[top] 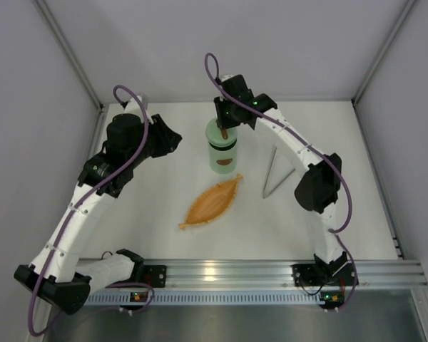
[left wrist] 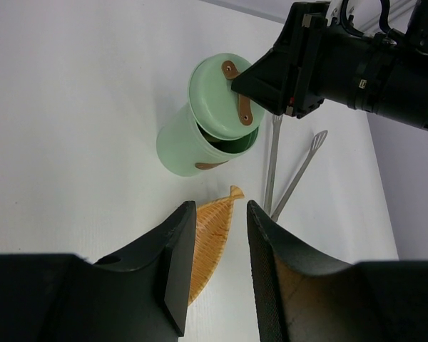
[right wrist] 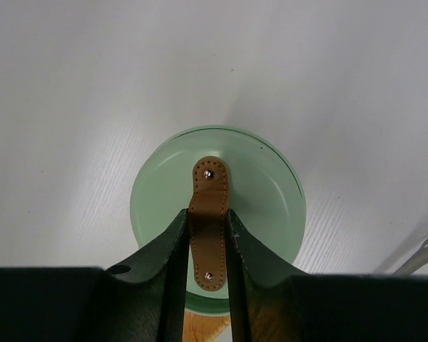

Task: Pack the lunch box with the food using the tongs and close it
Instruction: Close the box lid on the packing box.

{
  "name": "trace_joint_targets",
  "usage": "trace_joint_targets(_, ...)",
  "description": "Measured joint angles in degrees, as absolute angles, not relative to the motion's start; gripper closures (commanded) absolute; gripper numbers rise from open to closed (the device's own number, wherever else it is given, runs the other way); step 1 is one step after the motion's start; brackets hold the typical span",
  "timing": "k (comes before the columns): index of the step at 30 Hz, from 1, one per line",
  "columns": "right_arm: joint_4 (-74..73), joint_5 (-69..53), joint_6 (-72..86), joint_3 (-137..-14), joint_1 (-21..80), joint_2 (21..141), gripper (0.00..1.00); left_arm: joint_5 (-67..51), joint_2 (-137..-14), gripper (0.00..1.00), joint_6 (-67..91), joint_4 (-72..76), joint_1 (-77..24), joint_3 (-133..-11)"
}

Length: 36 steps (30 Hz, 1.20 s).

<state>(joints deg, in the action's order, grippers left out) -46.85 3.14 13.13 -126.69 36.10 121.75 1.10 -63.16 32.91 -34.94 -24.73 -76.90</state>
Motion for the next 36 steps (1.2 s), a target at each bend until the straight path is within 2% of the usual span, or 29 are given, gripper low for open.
trace_joint_targets(36, -48.88, 3.38, 14.11, -122.63, 37.76, 119.61, 1.0, 0.89, -63.77, 0.59, 31.68, -36.64, -24.73, -76.9)
